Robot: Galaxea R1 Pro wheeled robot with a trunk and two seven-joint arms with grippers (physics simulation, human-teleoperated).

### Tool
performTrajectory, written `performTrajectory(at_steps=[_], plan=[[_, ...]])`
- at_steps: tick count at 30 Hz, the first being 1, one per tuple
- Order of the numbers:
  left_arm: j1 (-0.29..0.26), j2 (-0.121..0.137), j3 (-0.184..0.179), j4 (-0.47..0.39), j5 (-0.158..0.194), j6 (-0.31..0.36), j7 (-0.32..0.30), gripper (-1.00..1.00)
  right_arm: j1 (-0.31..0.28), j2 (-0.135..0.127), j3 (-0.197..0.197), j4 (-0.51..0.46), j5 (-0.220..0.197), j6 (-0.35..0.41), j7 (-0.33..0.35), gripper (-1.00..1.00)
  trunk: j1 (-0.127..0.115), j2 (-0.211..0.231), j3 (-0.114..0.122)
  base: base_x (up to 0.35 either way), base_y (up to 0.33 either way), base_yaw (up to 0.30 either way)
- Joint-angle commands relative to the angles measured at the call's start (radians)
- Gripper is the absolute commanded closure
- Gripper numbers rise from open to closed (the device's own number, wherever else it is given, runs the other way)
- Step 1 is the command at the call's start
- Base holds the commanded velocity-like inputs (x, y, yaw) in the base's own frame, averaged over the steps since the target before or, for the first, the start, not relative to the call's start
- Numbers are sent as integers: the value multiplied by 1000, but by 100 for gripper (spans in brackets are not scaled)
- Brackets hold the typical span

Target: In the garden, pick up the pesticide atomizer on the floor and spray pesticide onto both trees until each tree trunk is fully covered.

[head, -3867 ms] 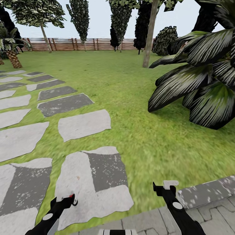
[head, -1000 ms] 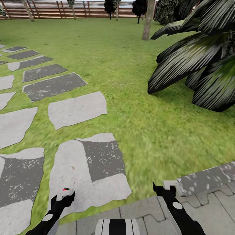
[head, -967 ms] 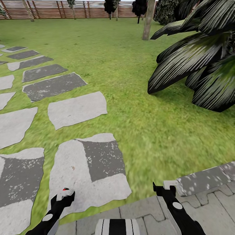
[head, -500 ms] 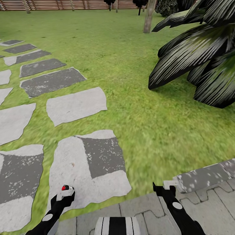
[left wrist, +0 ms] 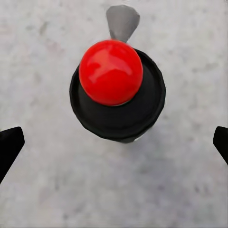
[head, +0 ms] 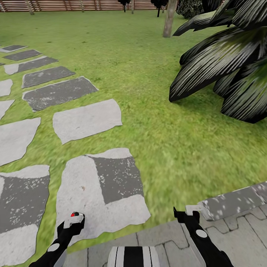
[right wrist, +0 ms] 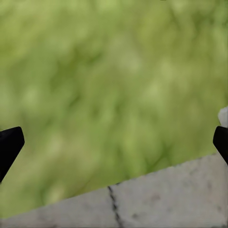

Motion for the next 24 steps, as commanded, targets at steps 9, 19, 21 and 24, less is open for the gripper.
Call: performTrajectory(at_steps=[9,19,21,24], plan=[[0,-2,2,1,1,-4,-1,-100,0,0,0,1,1,-3,-2,-100,0,0,-1,16,2,0],[0,-2,2,1,1,-4,-1,-100,0,0,0,1,1,-3,-2,-100,0,0,-1,18,0,0],[0,-2,2,1,1,-4,-1,-100,0,0,0,1,1,-3,-2,-100,0,0,-1,1,0,0],[0,-2,3,0,1,-4,-1,-100,0,0,0,1,1,-3,-2,-100,0,0,-1,0,0,0]])
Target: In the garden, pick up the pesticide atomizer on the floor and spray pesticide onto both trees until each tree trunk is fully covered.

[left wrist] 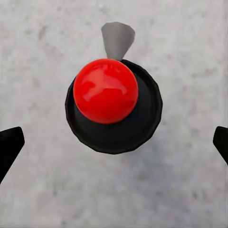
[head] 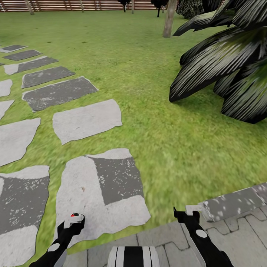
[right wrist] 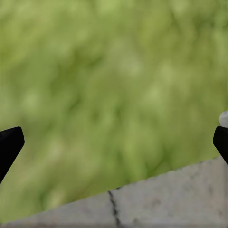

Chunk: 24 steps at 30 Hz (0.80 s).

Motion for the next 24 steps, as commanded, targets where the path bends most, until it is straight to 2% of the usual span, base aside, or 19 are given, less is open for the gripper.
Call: performTrajectory(at_steps=[1,24], plan=[[0,0,3,1,1,-3,-1,-100,0,0,0,1,1,-3,-2,-100,0,0,-1,0,0,0],[-1,1,7,0,4,-3,-1,-100,0,-1,0,1,1,-3,-2,-100,0,0,-1,20,0,0]])
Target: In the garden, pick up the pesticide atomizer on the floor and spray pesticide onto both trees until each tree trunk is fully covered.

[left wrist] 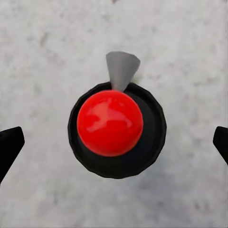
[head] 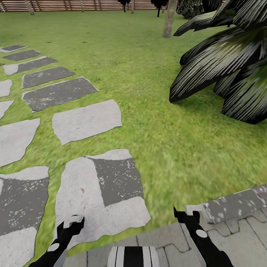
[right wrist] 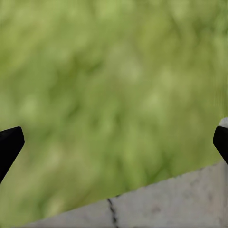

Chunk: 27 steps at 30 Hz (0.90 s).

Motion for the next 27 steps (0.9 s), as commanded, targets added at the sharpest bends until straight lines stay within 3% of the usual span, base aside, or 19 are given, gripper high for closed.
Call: performTrajectory(at_steps=[1,27], plan=[[0,0,2,1,1,-3,-1,-100,0,0,0,1,1,-3,-2,-100,0,0,-1,20,0,0],[0,0,2,1,3,-4,-1,-100,0,-1,0,2,1,-3,-2,-100,0,0,10,1,0,0]])
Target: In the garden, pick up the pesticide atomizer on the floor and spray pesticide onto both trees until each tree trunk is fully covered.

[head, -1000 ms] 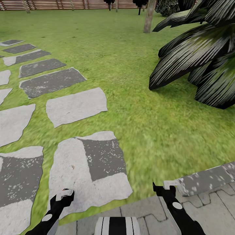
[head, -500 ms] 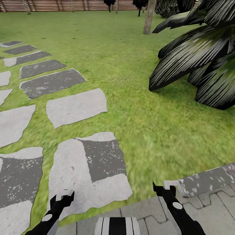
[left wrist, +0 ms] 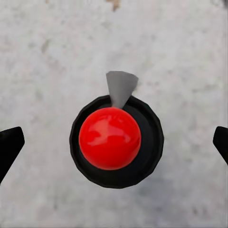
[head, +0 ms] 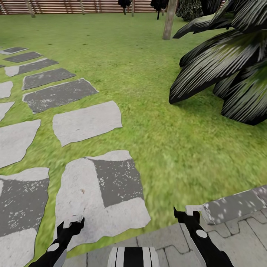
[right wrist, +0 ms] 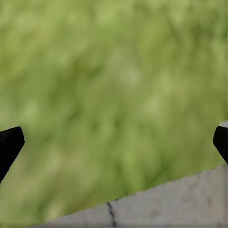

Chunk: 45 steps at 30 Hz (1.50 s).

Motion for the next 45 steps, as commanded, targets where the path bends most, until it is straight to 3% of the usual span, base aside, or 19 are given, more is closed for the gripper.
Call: performTrajectory(at_steps=[1,6,7,31,45], plan=[[0,0,2,1,1,-3,-1,-100,0,0,0,1,1,-3,-2,-100,0,0,0,0,0,0],[0,0,2,1,3,-4,-1,-100,0,0,0,1,1,-3,-2,-100,0,0,0,0,0,0],[0,1,2,1,3,-4,-1,100,0,0,0,1,1,-3,-2,-100,0,0,0,0,0,0],[1,1,2,-1,6,-25,-1,100,0,0,0,1,1,-3,-2,-100,0,0,0,0,0,0],[1,1,2,-1,6,-24,-2,100,0,0,2,1,2,-3,-2,-100,-6,3,54,0,0,0]])
